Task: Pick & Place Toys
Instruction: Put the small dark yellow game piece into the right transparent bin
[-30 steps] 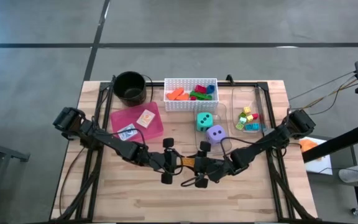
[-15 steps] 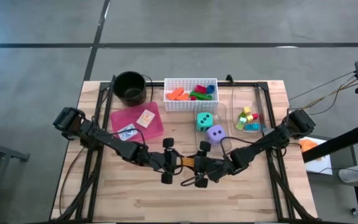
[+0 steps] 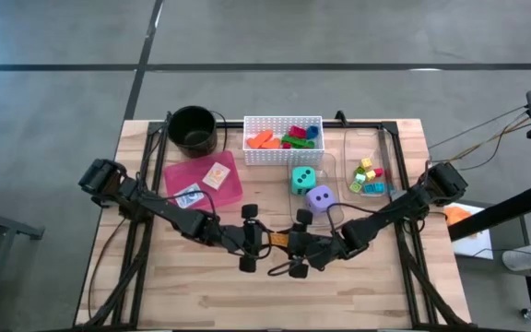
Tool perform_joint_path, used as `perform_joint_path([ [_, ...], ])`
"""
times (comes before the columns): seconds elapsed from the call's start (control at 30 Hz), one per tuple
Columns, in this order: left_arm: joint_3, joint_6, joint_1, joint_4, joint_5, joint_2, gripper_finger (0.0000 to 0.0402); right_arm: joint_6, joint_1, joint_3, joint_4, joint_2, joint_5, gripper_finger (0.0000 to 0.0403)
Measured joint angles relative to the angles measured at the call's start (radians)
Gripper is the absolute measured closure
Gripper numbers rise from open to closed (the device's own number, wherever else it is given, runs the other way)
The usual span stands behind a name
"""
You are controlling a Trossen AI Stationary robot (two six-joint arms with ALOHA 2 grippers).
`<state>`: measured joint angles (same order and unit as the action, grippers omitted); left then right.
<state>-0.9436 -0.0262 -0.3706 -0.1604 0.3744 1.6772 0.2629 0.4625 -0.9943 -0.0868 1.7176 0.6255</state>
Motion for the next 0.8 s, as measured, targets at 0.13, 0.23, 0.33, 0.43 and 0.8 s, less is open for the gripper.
perform_joint_path([
  [0.13,0.0,-0.007,0.0,-0.004,0.003,0.0,0.0247,0.001,0.0,0.0,0.0,0.0,0.002,0.0242],
  [0.23,0.0,-0.008,0.0,-0.005,0.0,0.0,0.0236,-0.001,0.0,0.0,0.0,0.0,0.002,0.0259],
  [0.33,-0.002,-0.011,0.0,-0.004,0.004,0.0,0.021,0.002,-0.001,0.0,0.0,0.0,0.006,0.0264],
  [0.43,-0.005,-0.011,0.0,-0.01,0.003,0.0,0.0177,0.002,-0.001,0.0,0.0,0.0,0.006,0.0251],
  [0.8,-0.006,-0.01,0.0,-0.011,0.031,0.0,0.0117,0.001,-0.002,0.0,0.013,-0.002,0.01,0.0257],
])
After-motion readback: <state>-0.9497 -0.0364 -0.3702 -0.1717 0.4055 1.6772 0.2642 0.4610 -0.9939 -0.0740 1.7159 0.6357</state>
